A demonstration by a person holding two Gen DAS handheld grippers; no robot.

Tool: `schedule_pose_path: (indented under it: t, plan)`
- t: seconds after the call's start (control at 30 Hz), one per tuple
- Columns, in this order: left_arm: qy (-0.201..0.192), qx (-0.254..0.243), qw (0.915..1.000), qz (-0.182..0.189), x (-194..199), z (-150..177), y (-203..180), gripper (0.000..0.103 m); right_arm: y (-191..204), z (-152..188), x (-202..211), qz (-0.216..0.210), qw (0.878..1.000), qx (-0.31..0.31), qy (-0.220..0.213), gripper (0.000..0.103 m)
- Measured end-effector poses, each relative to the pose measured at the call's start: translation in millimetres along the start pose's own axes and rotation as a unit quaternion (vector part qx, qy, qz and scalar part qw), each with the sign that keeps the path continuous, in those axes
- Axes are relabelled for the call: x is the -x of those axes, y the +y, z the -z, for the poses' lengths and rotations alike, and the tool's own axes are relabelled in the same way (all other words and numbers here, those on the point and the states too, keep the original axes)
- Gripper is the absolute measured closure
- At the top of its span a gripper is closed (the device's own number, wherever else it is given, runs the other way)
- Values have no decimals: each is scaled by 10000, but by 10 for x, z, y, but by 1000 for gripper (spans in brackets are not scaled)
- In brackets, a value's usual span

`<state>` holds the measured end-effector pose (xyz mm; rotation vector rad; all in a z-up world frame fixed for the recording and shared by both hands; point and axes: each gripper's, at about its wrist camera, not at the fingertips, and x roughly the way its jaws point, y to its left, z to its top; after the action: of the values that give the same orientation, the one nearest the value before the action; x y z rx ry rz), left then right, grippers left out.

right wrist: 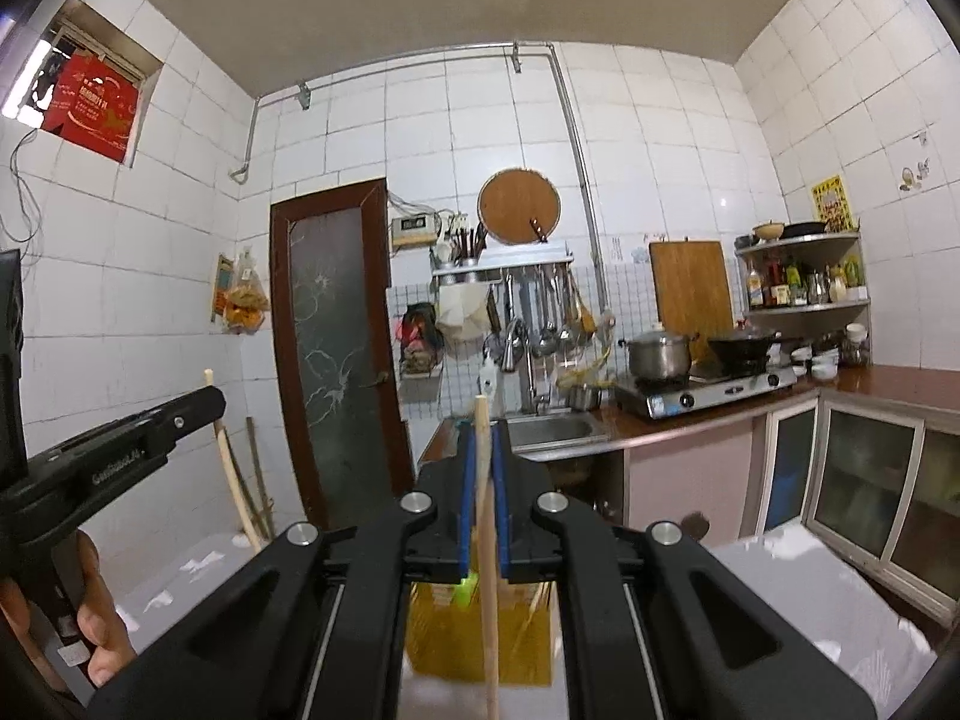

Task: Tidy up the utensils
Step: 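Lower both chopsticks into the holder and open both tools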

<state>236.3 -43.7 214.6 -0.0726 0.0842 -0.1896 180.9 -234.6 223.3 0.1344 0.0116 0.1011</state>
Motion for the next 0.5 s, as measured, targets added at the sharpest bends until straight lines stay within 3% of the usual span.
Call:
schedule_pose_path:
  t: [0.27,0.5]
  plan:
    - [-382,-279,9989,-13,-622,-353,-222,98,-43,-379,-509,141,9990,141,-394,97]
    - [-319,-491,9983,28,-1142,-75,-296,98,-185,-184,-1014,139,9994,-13,-319,97]
